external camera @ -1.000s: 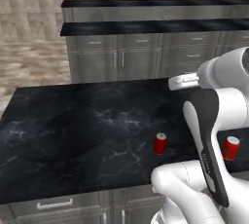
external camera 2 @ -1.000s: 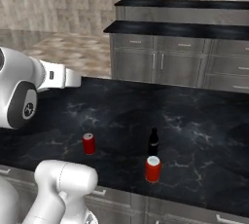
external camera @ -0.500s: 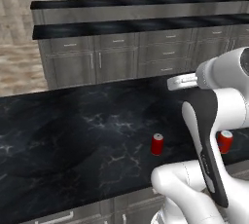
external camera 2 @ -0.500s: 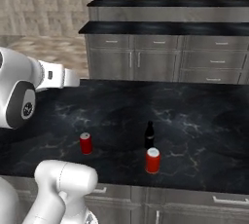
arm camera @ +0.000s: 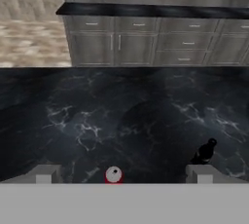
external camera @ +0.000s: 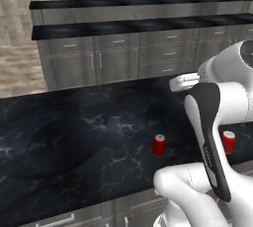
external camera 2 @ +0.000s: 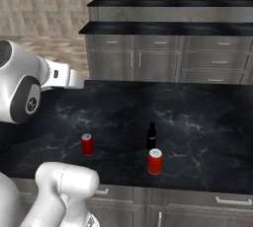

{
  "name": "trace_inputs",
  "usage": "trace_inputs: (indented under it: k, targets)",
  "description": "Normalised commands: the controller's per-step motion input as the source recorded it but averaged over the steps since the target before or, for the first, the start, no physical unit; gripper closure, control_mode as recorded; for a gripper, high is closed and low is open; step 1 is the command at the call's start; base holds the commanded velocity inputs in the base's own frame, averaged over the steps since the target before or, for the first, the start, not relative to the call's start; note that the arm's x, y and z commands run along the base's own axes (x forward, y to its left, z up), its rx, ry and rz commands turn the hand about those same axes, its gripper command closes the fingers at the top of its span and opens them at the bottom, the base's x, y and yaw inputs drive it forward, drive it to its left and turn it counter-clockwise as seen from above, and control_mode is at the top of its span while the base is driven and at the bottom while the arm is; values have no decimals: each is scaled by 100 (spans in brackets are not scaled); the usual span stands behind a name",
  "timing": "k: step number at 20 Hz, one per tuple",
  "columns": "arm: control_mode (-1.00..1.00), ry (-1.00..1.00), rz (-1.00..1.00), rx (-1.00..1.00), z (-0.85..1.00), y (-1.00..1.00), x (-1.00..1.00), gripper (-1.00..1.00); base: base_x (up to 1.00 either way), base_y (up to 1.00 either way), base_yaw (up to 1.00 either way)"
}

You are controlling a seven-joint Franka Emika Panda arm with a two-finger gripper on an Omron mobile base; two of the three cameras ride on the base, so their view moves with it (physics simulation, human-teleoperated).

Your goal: Move the drinks to the dining counter.

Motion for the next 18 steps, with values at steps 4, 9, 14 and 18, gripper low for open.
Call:
trace_inputs:
  k: [4, 9, 14, 18]
  targets:
    - [-100, 36, 0, 7, -1, 0, 10, -100, 0, 0, 0]
    - [-100, 40, 0, 0, -19, 0, 22, -100, 0, 0, 0]
    - [-100, 4, 0, 0, -32, 0, 3, -100, 0, 0, 0]
    - [-100, 6, 0, 0, -38, 0, 1, -100, 0, 0, 0]
